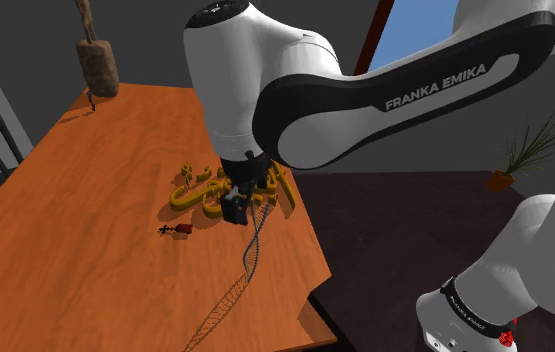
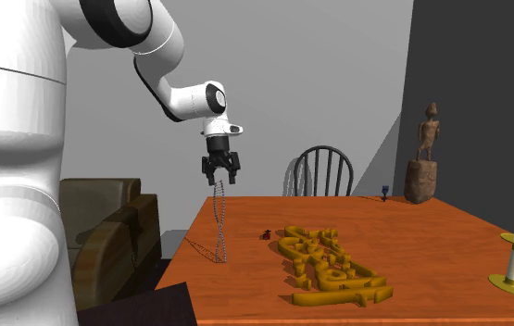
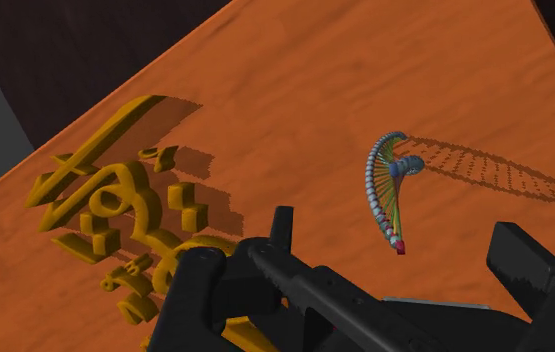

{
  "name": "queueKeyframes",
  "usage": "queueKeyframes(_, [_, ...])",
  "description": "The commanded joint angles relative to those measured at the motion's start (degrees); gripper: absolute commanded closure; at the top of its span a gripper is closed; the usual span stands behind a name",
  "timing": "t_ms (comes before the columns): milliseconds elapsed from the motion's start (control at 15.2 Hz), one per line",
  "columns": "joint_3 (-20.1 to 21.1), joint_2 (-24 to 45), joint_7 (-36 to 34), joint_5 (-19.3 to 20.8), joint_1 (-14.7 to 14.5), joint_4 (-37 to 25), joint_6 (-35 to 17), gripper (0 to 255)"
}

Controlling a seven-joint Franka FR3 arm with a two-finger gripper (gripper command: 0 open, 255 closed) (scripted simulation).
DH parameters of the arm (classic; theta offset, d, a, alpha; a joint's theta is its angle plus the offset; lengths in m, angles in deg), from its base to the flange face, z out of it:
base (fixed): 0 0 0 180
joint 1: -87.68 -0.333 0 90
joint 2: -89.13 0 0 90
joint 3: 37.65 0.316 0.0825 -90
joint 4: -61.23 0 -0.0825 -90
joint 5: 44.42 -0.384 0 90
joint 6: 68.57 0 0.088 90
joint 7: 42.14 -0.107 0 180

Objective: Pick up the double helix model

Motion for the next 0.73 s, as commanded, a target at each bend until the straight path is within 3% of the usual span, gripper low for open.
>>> queueKeyframes(0, [0.0, 0.1, -0.1, 0.1, 0.0, 0.2, -0.3, 0])
queueKeyframes(66, [0.0, 0.1, -0.1, 0.1, 0.0, 0.2, -0.3, 255])
queueKeyframes(660, [0.0, 0.1, -0.1, 0.1, 0.0, 0.2, -0.3, 255])
